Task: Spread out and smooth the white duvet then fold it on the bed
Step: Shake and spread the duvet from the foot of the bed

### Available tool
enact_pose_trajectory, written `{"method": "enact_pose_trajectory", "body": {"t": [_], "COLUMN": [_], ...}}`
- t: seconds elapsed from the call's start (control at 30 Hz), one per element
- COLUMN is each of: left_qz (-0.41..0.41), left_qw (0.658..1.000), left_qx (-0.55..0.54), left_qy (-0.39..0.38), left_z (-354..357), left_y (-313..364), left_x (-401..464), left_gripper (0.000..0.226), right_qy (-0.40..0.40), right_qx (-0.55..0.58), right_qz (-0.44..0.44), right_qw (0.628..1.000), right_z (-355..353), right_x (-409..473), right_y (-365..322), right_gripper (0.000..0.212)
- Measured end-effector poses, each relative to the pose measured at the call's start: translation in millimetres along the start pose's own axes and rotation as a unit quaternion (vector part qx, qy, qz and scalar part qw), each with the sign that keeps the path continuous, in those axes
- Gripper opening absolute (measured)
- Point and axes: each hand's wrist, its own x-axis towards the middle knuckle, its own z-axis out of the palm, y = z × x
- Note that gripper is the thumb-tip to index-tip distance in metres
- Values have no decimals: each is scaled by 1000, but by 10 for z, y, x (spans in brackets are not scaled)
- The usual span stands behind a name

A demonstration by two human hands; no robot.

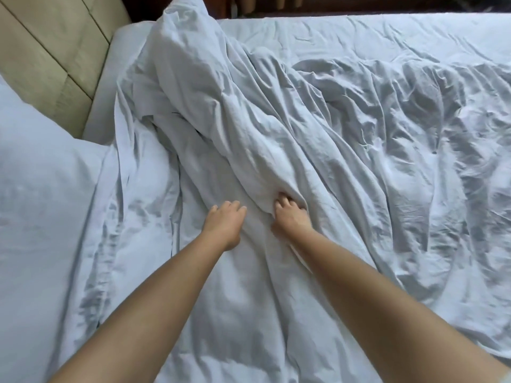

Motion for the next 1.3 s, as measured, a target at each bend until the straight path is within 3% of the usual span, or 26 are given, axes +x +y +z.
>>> {"method": "enact_pose_trajectory", "body": {"t": [0.2,0.5,0.73,0.8,0.87,0.93,1.0,1.03,1.13,1.23,1.3], "left_qz": [-8,-4,19,9,-12,-41,-39,-19,59,117,137], "left_qw": [1000,999,999,998,997,996,988,979,937,923,923], "left_qx": [-17,1,-1,1,4,5,-10,-13,9,46,89], "left_qy": [8,37,49,69,72,76,148,205,344,363,348], "left_z": [108,218,304,273,194,86,-25,-59,-144,-356,-424], "left_y": [44,144,298,312,329,325,261,202,-14,-80,-66], "left_x": [450,969,1088,1102,1071,991,872,820,581,225,-55], "left_gripper": [70,76,75,78,82,84,85,82,37,22,22], "right_qy": [35,34,65,63,52,18,-37,-72,-137,-157,-151], "right_qx": [25,8,-32,22,163,320,447,483,489,476,449], "right_qz": [80,99,63,67,92,108,94,86,46,15,7], "right_qw": [996,994,995,996,981,941,889,869,860,865,881], "right_z": [220,530,338,200,-2,-239,-438,-550,-812,-921,-855], "right_x": [373,735,786,695,560,415,264,175,-88,-468,-704], "right_y": [475,683,550,505,353,131,-10,-28,15,-35,-86], "right_gripper": [101,88,46,38,35,36,21,9,21,8,22]}}
